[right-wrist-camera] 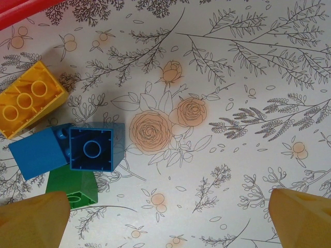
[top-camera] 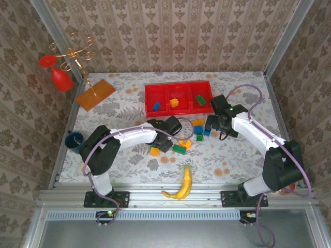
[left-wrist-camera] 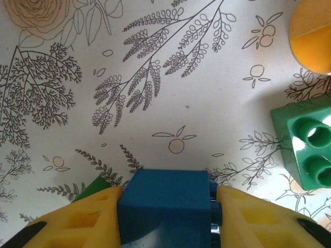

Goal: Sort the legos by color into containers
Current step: Pick up the lego from the center of the table, then place the lego in the container.

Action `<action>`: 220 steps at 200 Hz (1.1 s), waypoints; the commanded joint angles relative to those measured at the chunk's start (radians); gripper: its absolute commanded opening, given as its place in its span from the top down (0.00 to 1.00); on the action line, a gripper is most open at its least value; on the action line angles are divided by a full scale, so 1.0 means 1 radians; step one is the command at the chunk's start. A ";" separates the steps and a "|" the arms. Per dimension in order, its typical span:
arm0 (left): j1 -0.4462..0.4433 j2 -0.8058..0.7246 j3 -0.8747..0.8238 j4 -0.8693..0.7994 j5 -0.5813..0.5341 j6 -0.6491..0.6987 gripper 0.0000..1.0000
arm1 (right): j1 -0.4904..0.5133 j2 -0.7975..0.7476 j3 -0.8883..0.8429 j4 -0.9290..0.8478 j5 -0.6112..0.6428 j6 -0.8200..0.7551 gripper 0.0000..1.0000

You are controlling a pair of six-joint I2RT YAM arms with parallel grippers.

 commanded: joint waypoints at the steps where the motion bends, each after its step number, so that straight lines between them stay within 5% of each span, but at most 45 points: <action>1: 0.005 0.005 0.018 -0.013 -0.019 0.009 0.72 | 0.003 -0.032 -0.004 -0.003 0.034 0.014 0.00; 119: 0.025 -0.099 0.141 -0.044 -0.099 -0.003 0.73 | 0.004 -0.150 -0.075 0.059 0.033 0.008 0.00; 220: 0.256 -0.060 0.284 0.116 -0.077 0.008 0.73 | 0.021 -0.219 -0.102 0.067 0.038 -0.010 0.00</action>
